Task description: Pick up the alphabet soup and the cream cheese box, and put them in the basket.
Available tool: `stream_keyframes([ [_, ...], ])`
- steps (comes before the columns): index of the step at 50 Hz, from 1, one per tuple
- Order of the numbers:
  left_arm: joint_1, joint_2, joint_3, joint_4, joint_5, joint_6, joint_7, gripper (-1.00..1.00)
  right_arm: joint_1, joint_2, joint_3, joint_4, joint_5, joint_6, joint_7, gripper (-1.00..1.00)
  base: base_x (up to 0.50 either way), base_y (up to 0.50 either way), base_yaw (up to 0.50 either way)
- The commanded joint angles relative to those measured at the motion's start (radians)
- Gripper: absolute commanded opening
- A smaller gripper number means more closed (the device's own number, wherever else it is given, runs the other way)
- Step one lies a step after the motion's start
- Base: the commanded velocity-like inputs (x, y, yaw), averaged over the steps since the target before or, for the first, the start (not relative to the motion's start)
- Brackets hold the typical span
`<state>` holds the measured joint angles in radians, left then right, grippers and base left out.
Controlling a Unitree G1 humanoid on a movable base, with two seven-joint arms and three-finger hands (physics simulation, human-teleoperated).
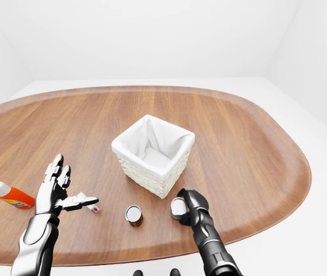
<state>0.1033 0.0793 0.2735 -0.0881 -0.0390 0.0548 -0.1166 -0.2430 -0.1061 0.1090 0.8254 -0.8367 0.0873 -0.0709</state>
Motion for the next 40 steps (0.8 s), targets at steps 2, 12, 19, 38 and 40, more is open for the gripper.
stream_keyframes([
  [2, 0.0, -0.001, 0.002, -0.003, -0.007, 0.005, -0.003, 1.0, 0.017, 0.032, -0.005, 0.096, 0.045, 0.0, -0.019, -0.12, 0.0, 0.0, 0.0],
  [12, -0.006, 0.003, 0.002, 0.01, -0.009, 0.001, -0.001, 1.0, 0.009, 0.027, -0.003, 0.11, 0.04, 0.0, -0.021, -0.59, 0.0, 0.0, 0.0],
  [19, -0.006, 0.003, 0.002, 0.016, -0.01, -0.004, -0.004, 1.0, 0.024, 0.027, 0.0, 0.093, 0.028, 0.0, -0.025, -1.0, 0.0, 0.0, 0.0],
  [38, -0.006, 0.005, -0.003, 0.029, -0.007, -0.014, -0.003, 1.0, 0.152, -0.001, -0.008, -0.184, -0.043, 0.0, 0.029, -1.0, 0.0, 0.0, 0.0],
  [40, -0.008, 0.005, -0.003, 0.037, -0.007, -0.02, -0.003, 1.0, 0.165, -0.004, -0.019, -0.224, -0.044, 0.0, 0.036, -1.0, 0.0, 0.0, 0.0],
])
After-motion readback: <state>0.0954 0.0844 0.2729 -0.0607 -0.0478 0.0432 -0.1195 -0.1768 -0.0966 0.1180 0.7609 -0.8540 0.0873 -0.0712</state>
